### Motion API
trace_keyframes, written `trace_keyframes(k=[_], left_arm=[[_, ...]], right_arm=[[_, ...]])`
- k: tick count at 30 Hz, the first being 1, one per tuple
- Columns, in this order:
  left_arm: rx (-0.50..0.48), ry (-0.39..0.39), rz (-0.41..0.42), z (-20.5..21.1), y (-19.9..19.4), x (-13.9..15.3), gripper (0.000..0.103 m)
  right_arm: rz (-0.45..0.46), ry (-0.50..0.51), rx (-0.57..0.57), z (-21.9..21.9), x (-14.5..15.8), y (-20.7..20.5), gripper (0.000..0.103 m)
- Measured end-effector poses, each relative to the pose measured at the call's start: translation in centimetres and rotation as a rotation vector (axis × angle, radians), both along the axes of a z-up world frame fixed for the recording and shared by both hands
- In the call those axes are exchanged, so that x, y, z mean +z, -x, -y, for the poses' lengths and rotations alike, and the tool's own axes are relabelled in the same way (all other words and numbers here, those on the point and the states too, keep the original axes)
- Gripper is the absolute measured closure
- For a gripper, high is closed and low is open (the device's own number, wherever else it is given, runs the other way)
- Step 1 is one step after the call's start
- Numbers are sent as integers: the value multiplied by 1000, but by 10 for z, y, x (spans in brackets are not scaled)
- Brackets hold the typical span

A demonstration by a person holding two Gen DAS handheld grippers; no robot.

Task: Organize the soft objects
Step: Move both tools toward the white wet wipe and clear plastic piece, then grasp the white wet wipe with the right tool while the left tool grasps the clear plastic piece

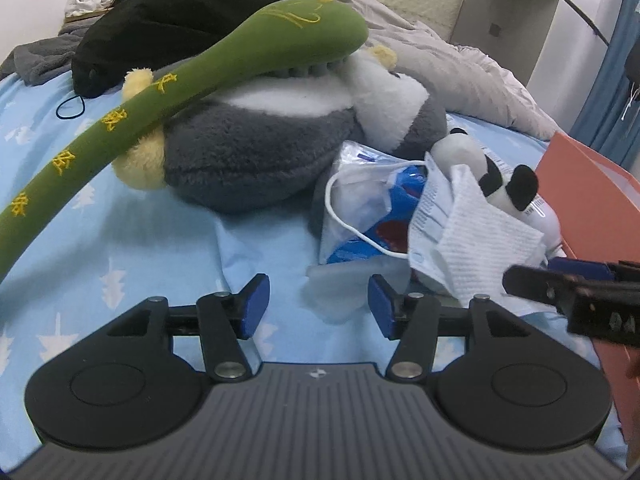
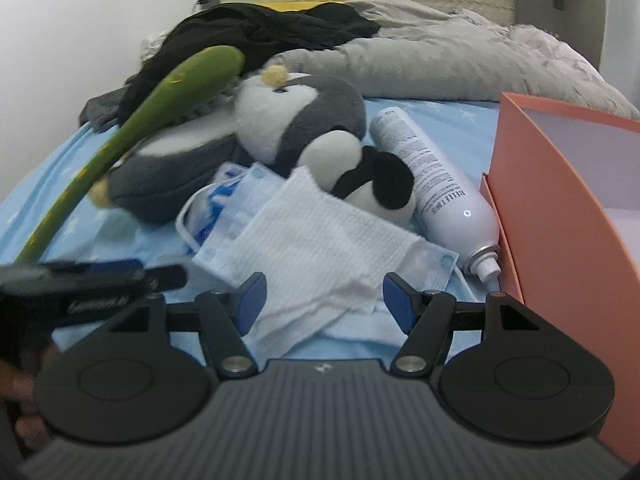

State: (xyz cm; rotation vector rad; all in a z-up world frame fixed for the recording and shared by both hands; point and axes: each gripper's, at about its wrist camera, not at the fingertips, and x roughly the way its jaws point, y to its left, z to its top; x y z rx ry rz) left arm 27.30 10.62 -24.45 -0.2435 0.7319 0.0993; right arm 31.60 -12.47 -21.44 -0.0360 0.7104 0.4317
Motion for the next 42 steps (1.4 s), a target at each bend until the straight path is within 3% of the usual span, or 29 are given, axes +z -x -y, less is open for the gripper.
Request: trace_keyframes(k=[10, 13, 15, 16, 21, 25, 42], left_arm=[[-15, 85, 56, -16, -13, -11, 43], [-33, 97, 64, -18, -15, -12, 46], [-52, 111, 72, -19, -16, -12, 53], [-61, 123, 75, -19, -17, -12, 59], [-57, 152, 108, -16, -12, -9, 84], [-72, 159, 101, -11, -4, -4, 92], [89, 133, 36, -4, 77, 43, 94]], right_arm=[[18, 11, 14, -14, -17, -31, 37], [13, 3, 33, -18, -21, -34, 42], [11, 1, 53, -20, -21, -34, 53], [4, -6, 62, -21, -21, -33, 54], [-24, -46, 77, -18, -17, -30, 90], [-33, -61, 77, -15, -10, -25, 92], [-58, -64, 78, 0, 50, 54, 93]])
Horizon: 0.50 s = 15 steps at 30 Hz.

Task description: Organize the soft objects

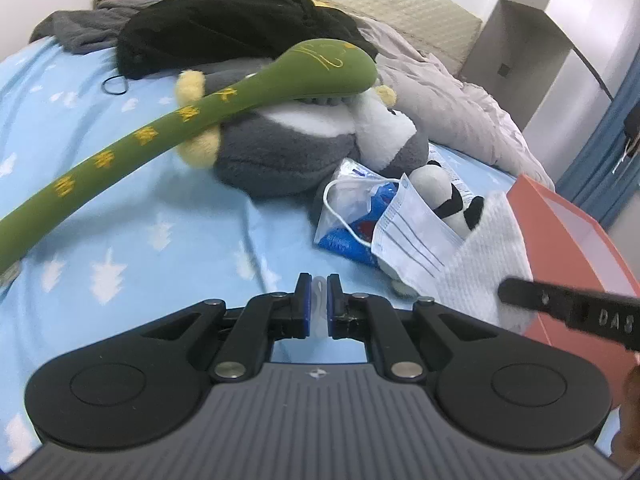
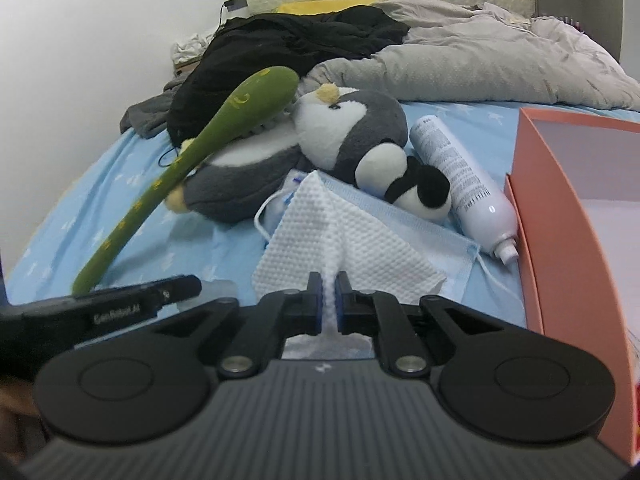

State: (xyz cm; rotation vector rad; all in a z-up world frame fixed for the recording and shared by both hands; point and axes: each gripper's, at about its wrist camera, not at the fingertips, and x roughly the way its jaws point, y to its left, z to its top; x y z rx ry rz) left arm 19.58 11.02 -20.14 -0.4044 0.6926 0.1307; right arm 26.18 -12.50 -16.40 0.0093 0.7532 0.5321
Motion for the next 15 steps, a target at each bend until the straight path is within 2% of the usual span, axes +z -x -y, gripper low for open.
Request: trace_keyframes(k=[5, 8, 11, 15], left_arm=[[14, -27, -22, 7, 26, 11, 94], [8, -5, -40, 12, 40, 12, 94], [-8, -19, -61, 22, 55, 11, 94], [-31, 29, -121, 31, 72, 2, 94]], right_arm=[[-32, 26, -5, 5, 1, 29, 93], [-58, 26, -9, 10, 0, 45, 93], [-89, 25, -22, 14, -2, 60, 93], [-144, 49, -19, 19, -9, 77, 93]])
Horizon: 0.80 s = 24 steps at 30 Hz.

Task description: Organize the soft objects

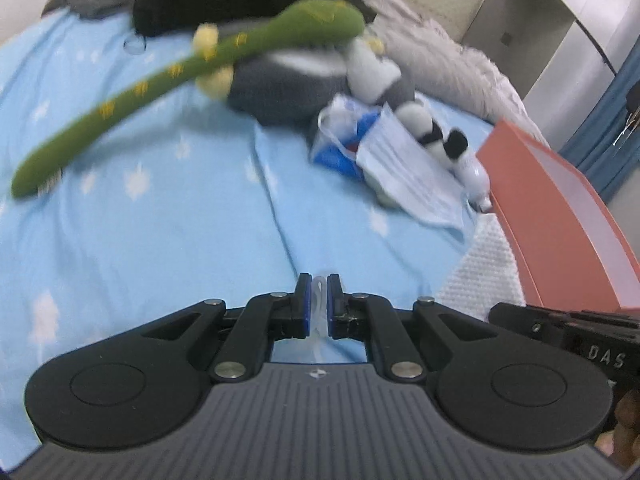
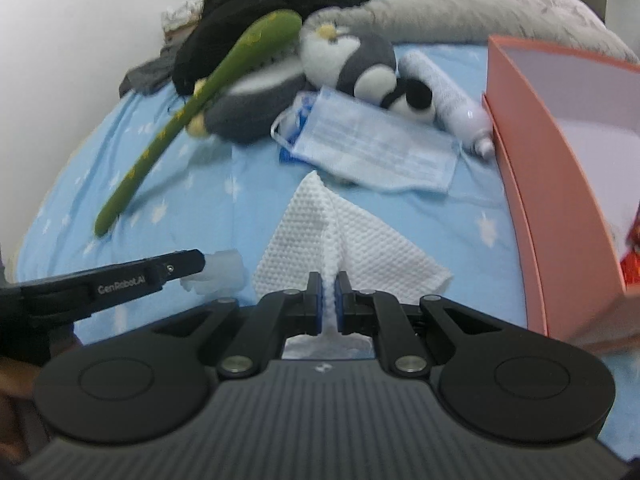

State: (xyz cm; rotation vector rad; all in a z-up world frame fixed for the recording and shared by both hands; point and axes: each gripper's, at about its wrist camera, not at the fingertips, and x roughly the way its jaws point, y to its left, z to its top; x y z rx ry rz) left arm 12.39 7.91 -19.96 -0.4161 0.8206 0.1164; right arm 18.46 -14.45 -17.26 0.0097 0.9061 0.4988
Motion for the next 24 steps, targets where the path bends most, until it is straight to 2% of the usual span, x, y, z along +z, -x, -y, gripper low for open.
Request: trace_keyframes(k=[6, 10, 13, 14, 15, 17, 19, 20, 21, 24], left_arm=[[-17, 16, -39, 4, 16, -8, 93], [-29, 44, -54, 0, 17, -11, 93], [-55, 47, -65, 2, 18, -12, 93], [-62, 49, -67, 2, 17, -12, 92], [-66, 56, -69, 2, 18, -13, 88], [-79, 78, -75, 1, 18, -15, 77], [-96, 72, -68, 3, 18, -14, 55], [-110, 55, -52, 5, 19, -12, 54], [-120, 40, -46, 6, 19, -11, 54], [-128, 30, -67, 7, 15, -12, 53]], right_arm=[[-70, 7, -37, 10, -19, 9, 91], [-80, 14, -56, 12, -27, 9, 89], [-93, 14, -72, 13, -29, 9, 74], [-86, 14, -73, 14, -28, 9, 65], [-77, 11, -75, 14, -27, 9, 59], [-54, 2, -67, 15, -24, 10, 56], [-21, 8, -50, 13, -22, 11, 46], [1, 22, -41, 12, -21, 12, 40], [15, 32, -36, 11, -21, 11, 38], [39, 45, -28, 9, -24, 8, 37]])
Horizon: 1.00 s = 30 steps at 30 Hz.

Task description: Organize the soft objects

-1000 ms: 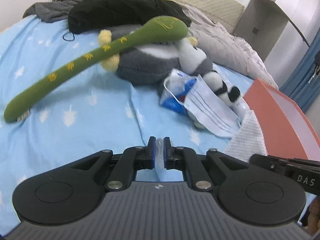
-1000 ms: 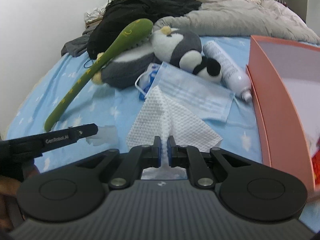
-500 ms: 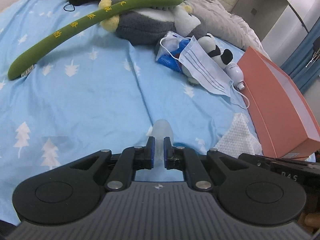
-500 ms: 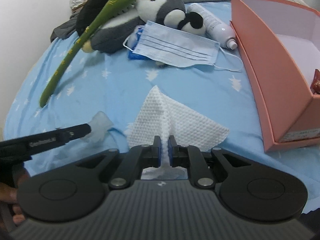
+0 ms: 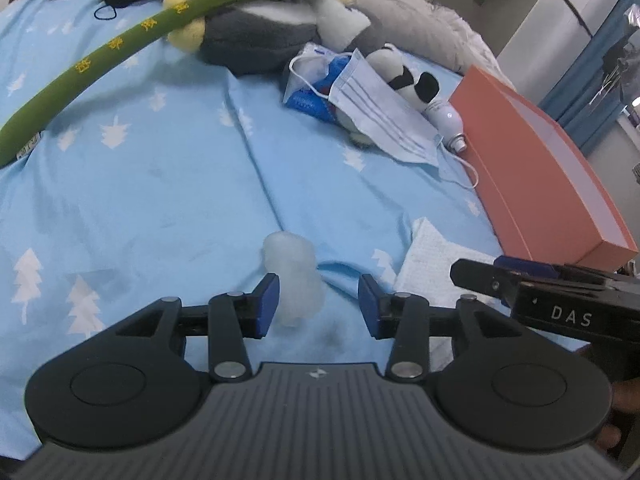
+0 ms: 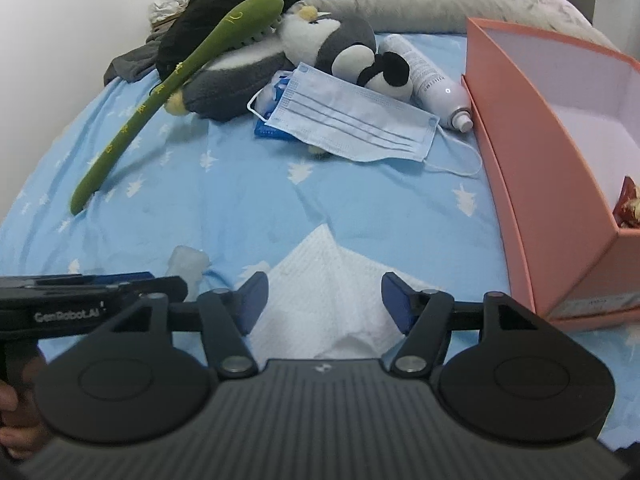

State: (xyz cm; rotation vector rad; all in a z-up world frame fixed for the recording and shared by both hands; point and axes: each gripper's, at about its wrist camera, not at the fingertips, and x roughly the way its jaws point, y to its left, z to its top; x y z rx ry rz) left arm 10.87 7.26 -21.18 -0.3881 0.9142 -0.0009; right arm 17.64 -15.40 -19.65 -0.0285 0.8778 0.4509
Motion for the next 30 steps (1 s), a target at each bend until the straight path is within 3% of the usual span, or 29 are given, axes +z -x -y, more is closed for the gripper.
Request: trace_keyframes(k=[13, 20, 21, 25, 30], left_arm=[[-3, -100, -12, 0, -6, -8, 54], [-18, -147, -21, 4, -10, -15, 55], [-23, -156, -20, 5, -10, -15, 59], [-18, -181, -26, 4, -11, -16, 78], [-10, -163, -22, 0, -9, -12, 87]], right_arm=[[-19, 73, 34, -7, -37, 4, 37], [-46, 41, 92, -15, -36, 7, 80], [-49, 38, 98, -16, -36, 8, 85], [-53, 18, 96, -16, -32, 9, 90], [-57, -14, 71, -11, -26, 12, 91]])
